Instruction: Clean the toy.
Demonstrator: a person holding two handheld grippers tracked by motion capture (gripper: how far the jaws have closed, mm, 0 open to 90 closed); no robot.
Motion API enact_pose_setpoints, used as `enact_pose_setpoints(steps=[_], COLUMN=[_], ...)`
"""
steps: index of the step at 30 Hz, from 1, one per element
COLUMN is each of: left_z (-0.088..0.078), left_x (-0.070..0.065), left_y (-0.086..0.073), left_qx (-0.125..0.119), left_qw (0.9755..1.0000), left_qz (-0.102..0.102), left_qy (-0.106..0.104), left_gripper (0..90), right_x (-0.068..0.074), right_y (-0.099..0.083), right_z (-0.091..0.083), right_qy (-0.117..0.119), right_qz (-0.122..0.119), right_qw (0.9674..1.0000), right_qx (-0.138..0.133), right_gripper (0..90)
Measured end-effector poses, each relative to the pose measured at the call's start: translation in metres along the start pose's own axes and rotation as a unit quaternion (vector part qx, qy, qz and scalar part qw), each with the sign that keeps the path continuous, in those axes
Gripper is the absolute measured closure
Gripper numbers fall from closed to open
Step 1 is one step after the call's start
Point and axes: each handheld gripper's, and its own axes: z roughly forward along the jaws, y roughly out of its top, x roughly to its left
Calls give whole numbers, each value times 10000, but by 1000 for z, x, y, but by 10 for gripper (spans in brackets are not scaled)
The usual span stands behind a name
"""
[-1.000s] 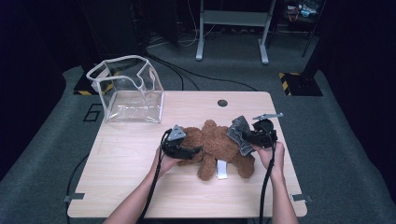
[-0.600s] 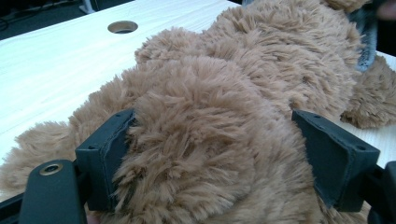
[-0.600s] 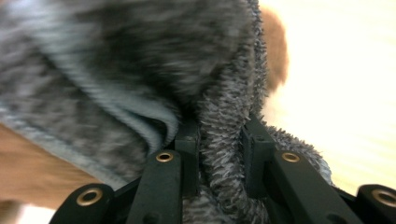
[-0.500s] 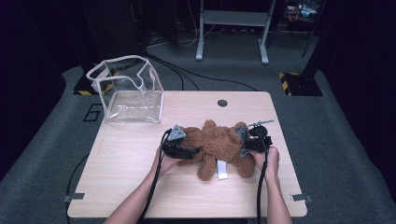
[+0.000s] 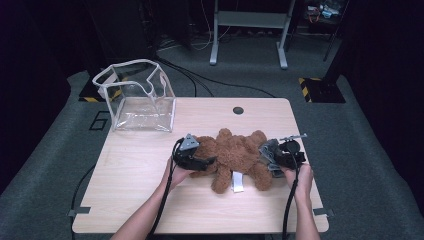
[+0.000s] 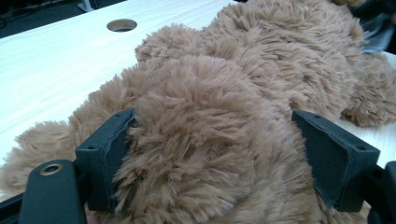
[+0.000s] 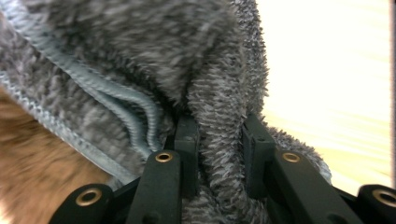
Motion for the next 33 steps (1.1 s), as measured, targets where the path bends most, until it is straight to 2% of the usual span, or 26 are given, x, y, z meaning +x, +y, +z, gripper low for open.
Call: enact_pose_setpoints(steps=[4, 8, 11, 14, 18, 22, 26, 29, 33], left_z=[0, 0, 1, 1, 1, 1, 1, 1, 1], left_x=[0, 0, 0, 0, -1, -1, -1, -2, -2], left_y=[0, 0, 0, 1, 0, 1, 1, 1, 1], left_qx=[-3, -11, 2, -2, -7, -8, 15, 13, 14], left_qw=[10000, 10000, 10000, 10000, 10000, 10000, 10000, 10000, 10000], left_qz=[-4, -18, -15, -19, -36, -40, -24, -35, -35], left_qy=[-8, 3, 6, 9, 17, 22, 30, 44, 35], left_gripper=[182, 182, 182, 182, 182, 182, 182, 182, 182], right_x=[-2, 3, 12, 26, 48, 64, 62, 61, 58], right_y=[-4, -6, -7, -6, -3, -2, -5, -10, -18], right_z=[-23, -43, -54, -61, -57, -40, -32, -28, -28], right_qy=[195, 279, 397, 563, 653, 427, 433, 296, 277], right_qz=[71, 2, -62, -230, -442, -533, -463, -526, -504], right_qw=[9992, 9979, 9964, 9941, 9928, 9952, 9958, 9966, 9971], right_qx=[-352, -585, -747, -899, -904, -697, -660, -563, -499], right_gripper=[720, 719, 718, 718, 719, 719, 720, 720, 719])
